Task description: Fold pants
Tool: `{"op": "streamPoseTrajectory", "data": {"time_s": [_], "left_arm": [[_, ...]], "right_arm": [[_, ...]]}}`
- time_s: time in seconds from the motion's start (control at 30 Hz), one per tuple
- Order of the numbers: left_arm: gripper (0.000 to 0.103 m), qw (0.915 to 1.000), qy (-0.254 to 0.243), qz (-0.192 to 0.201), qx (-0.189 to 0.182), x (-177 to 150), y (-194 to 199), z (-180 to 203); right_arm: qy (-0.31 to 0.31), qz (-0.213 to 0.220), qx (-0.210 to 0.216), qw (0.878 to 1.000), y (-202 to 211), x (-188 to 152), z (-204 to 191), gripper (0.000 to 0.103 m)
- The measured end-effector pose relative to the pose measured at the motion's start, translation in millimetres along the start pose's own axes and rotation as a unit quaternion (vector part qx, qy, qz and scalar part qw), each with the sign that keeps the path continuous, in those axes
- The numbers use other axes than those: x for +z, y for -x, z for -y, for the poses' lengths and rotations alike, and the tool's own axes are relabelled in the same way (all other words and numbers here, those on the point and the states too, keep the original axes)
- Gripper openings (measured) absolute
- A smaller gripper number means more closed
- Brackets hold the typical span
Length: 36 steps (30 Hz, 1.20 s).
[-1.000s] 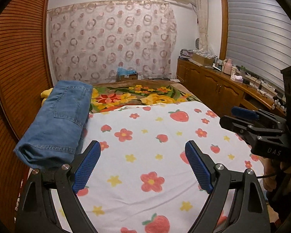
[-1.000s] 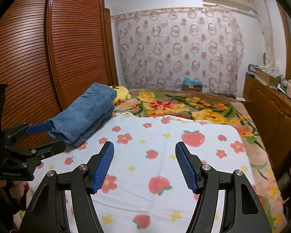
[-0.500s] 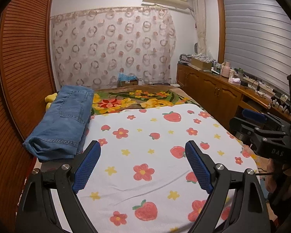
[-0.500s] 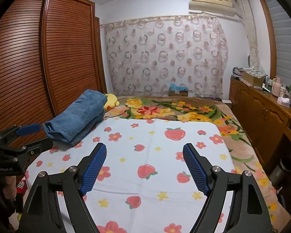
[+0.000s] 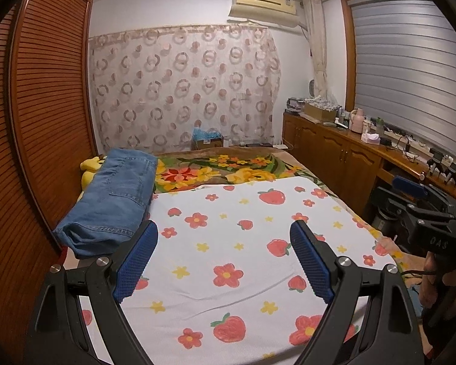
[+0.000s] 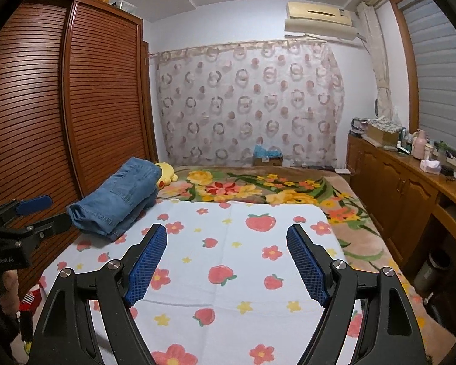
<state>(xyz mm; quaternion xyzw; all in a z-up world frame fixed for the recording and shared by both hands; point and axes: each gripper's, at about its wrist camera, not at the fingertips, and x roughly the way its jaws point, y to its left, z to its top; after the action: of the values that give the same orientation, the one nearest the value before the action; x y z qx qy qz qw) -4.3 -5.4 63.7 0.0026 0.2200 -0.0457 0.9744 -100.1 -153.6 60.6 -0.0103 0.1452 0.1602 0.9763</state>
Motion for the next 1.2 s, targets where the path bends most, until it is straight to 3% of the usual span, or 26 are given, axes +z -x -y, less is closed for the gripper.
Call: {"op": "streamPoseTrajectory", "data": {"time_s": [1.2], "left_arm": [[0.089, 0.9999, 0.011, 0.0, 0.013, -6, 7, -9]], "right_arm": [[0.005, 0.008, -0.004, 1.0, 10, -4, 11, 0.083]]}}
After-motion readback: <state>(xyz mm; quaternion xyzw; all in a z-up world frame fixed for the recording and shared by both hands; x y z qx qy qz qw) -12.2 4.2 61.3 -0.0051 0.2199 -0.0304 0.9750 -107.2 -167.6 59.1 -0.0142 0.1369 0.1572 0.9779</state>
